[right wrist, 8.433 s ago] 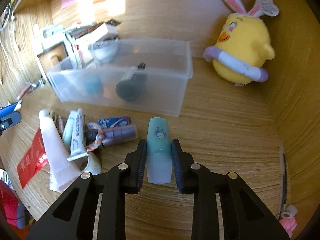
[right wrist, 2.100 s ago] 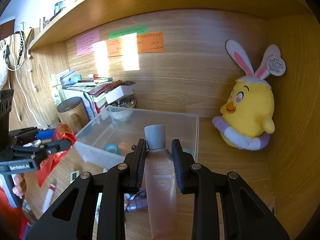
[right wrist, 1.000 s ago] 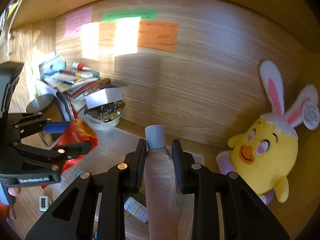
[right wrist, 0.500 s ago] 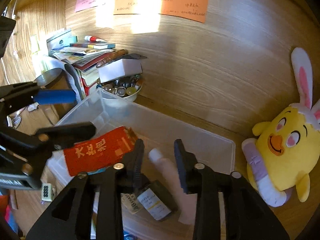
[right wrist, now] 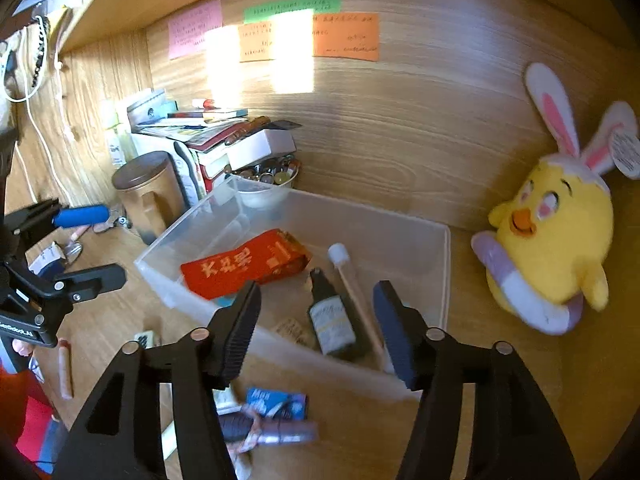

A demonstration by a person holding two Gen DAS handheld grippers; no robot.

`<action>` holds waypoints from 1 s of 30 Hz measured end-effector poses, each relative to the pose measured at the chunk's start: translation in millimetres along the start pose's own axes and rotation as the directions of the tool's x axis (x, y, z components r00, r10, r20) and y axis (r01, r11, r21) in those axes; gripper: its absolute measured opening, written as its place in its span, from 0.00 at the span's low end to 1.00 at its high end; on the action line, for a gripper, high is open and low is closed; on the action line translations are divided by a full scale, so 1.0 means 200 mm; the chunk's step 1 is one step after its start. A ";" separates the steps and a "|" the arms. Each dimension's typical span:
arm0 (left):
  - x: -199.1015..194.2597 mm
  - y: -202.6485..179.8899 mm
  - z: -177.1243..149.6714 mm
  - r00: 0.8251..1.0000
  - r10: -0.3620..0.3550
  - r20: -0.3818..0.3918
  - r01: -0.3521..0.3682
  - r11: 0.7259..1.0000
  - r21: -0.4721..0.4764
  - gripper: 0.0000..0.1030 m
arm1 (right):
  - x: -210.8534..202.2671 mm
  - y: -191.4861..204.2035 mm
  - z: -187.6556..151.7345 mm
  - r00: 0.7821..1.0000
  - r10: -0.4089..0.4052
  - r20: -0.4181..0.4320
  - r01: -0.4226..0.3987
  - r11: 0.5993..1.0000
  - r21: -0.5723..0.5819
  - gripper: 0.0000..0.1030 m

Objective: Organize objects
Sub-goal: 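Grasp the white red-capped tube with the left gripper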

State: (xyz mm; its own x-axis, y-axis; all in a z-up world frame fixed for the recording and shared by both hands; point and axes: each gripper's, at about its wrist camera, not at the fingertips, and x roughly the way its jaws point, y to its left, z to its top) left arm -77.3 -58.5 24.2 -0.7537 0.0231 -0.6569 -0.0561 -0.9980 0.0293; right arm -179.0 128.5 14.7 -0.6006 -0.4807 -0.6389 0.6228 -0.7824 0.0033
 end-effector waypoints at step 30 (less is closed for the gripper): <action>-0.26 0.14 -0.80 0.983 -0.060 -0.176 0.048 0.996 -0.073 0.95 | -0.13 0.26 -0.65 0.991 0.076 -0.107 -0.059 0.987 0.152 0.60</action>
State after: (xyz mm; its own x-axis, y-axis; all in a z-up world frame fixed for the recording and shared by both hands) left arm 64.8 -96.9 -62.2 -0.6222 0.0722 -0.7795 -0.0439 -0.9974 -0.0573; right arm -65.6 150.8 -67.8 -0.4949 -0.4935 -0.7153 0.5738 -0.8037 0.1575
